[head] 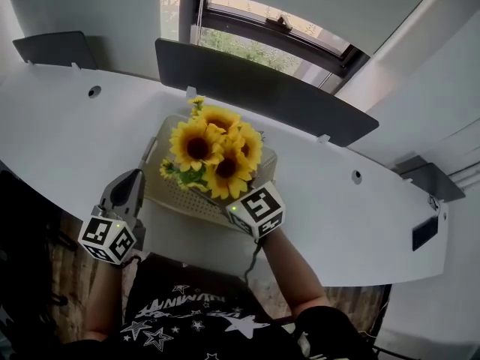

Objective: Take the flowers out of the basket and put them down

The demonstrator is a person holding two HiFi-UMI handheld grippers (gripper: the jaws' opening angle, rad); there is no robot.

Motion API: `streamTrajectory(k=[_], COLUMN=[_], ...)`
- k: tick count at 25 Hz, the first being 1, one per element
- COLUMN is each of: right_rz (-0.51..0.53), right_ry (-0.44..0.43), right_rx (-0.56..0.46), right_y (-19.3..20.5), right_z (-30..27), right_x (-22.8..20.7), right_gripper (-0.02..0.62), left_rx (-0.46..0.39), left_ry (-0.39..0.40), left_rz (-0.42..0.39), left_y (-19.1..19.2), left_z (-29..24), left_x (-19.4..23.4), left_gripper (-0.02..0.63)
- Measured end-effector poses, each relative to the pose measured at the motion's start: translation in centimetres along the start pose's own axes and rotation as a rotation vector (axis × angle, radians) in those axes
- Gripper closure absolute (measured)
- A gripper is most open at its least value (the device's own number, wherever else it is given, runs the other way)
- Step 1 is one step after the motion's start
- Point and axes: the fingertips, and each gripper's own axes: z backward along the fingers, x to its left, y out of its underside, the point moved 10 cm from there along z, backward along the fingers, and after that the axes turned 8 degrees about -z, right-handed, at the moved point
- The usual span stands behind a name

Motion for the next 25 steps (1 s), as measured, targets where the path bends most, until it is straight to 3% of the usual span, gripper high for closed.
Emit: streamTrajectory(k=[11, 17, 25], right_rz=[-0.014, -0.097, -0.074], right_ry=[0.057, 0.183, 0.331], right_rx=[-0.022, -0.127, -0.150], right_y=[-1.2, -1.5, -1.2], right_z=[1.3, 2.2, 9.4], right_x=[1.3, 3.4, 8.7], right_gripper=[0.103, 0.104, 0.104], left_rx=[0.012, 0.011, 0.032], left_ry=[0.099, 0.203, 0.304], left_rz=[0.013, 0.014, -0.014], left_y=[-0.1, -0.9, -0.7], left_z=[-1.6, -0.6, 4.1], left_x=[-0.4, 0.6, -2.9], left_gripper=[0.597, 0.597, 0.597])
